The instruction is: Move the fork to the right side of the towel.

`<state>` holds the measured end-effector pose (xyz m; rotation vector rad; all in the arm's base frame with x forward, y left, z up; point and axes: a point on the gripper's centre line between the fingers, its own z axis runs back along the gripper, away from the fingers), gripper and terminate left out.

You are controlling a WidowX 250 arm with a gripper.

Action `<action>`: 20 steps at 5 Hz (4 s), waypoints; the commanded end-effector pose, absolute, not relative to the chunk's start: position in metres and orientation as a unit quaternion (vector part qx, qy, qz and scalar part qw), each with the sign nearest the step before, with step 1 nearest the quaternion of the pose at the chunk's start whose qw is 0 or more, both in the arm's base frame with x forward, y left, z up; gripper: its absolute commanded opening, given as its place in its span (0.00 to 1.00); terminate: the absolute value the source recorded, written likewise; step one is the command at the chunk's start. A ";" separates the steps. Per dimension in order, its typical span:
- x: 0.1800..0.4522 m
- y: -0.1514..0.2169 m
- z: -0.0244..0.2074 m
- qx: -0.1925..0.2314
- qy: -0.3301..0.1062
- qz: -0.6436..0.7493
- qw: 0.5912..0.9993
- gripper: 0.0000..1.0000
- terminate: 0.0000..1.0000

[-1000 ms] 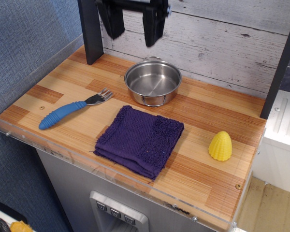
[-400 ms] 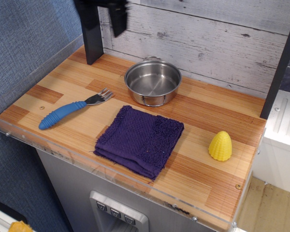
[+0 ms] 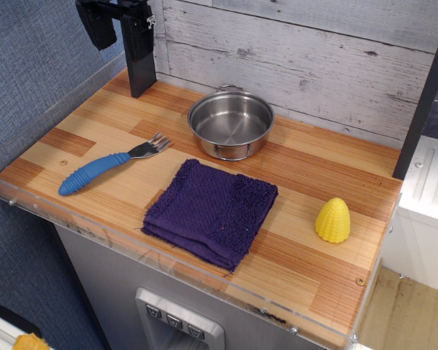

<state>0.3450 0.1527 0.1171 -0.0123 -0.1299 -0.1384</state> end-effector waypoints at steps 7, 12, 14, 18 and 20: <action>0.270 0.139 0.061 0.012 -0.041 -0.092 0.995 1.00 0.00; 0.267 0.148 0.009 -0.024 0.024 -0.061 0.998 1.00 0.00; 0.266 0.142 0.019 0.003 0.000 -0.067 0.998 0.00 0.00; 0.277 0.106 0.124 0.015 -0.056 -0.016 0.998 0.00 0.00; 0.280 0.036 0.111 0.025 -0.063 -0.003 0.998 0.00 0.00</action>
